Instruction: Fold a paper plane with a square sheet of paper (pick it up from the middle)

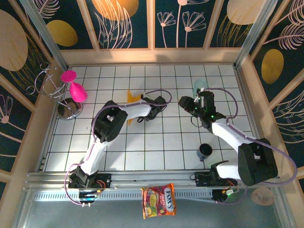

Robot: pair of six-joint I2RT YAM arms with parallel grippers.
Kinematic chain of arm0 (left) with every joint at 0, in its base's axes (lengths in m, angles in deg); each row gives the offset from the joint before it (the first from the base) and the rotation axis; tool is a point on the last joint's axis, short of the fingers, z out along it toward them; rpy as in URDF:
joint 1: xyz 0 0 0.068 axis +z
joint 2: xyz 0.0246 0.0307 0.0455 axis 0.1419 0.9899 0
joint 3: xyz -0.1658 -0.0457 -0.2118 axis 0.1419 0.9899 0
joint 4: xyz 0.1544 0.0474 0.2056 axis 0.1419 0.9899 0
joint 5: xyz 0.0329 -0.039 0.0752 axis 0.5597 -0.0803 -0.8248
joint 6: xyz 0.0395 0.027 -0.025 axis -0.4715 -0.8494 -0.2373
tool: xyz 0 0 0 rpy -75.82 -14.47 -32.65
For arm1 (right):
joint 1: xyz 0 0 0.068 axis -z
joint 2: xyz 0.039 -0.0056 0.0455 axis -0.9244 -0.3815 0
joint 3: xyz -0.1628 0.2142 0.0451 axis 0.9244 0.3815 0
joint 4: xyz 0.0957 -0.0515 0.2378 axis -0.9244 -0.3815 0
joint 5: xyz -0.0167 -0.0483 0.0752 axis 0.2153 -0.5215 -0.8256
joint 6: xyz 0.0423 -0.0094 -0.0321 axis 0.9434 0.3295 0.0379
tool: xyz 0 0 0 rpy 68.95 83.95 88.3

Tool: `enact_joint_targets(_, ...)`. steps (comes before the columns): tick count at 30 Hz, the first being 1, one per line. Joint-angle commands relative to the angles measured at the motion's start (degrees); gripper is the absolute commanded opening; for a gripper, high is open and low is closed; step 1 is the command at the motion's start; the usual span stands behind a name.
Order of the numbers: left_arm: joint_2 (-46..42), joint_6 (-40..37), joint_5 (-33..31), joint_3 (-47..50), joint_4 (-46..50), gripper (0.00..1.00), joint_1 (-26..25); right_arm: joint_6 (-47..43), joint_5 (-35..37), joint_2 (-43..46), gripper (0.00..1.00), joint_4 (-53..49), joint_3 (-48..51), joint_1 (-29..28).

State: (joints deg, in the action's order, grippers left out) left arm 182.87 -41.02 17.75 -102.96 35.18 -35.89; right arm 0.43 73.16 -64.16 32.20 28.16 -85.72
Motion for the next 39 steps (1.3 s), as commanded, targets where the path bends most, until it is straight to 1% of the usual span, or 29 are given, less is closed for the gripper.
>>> enact_joint_targets(1,1.5,0.15,-0.79,-3.12,2.67,0.11,-0.2,-0.64,1.57,1.33,0.45,-0.54,1.07,0.66)
enact_joint_targets(6,2.3,1.66,4.46,-4.63,1.33,0.21,-0.24,-0.34,1.0,0.4,0.45,-0.06,0.92,0.85)
enact_joint_targets(9,1.11,2.84,8.39,-4.74,0.18,0.27,-0.32,-0.25,0.87,0.26,0.45,-0.11,0.91,0.91)
enact_joint_targets(10,0.2,3.22,10.56,-4.42,-0.61,0.29,-0.33,-0.2,0.95,0.26,0.45,-0.09,0.91,0.88)
enact_joint_targets(12,-1.46,3.18,16.43,-3.91,-2.43,0.33,-0.3,-0.28,1.11,0.21,0.45,-0.03,0.89,0.84)
enact_joint_targets(14,-4.05,2.99,24.27,-2.49,-5.54,0.37,-0.49,-0.37,1.13,0.18,0.45,0.4,0.95,0.87)
enact_joint_targets(17,-8.44,4.18,36.31,1.89,-12.14,0.39,-0.44,-0.61,1.54,-0.09,0.46,0.31,0.74,0.84)
enact_joint_targets(20,-13.01,6.39,45.1,6.73,-18.22,0.38,-0.45,-0.63,2.22,-0.36,0.48,0.02,0.55,0.89)
enact_joint_targets(23,-17.93,8.72,51.14,11.67,-24.08,0.41,-0.49,-0.4,2.24,-0.44,0.51,0.31,0.77,0.88)
enact_joint_targets(25,-21.35,9.82,52.2,14.84,-27.0,0.43,-0.43,-0.46,1.5,-0.61,0.53,0.94,0.9,0.89)
enact_joint_targets(28,-25.71,9.91,47.19,18.56,-27.78,0.48,0.44,-0.26,-1.08,-1.04,0.56,3.09,1.55,0.8)
enact_joint_targets(29,-26.83,9.89,45.17,19.87,-27.78,0.5,1.22,0.09,-1.99,-1.23,0.56,4.25,1.89,0.75)
enact_joint_targets(31,-28.5,10.63,43.52,22.78,-28.67,0.52,3.65,0.72,-3.93,-1.9,0.57,6.03,2.31,0.67)
enact_joint_targets(35,-30.89,12.94,45.93,29.93,-35.13,0.54,9.57,1.38,-6.24,-3.72,0.57,7.78,2.32,0.1)
enact_joint_targets(39,-29.51,13.09,46.73,31.23,-37.78,0.55,12.42,1.45,-5.91,-4.9,0.57,8.04,1.98,-0.78)
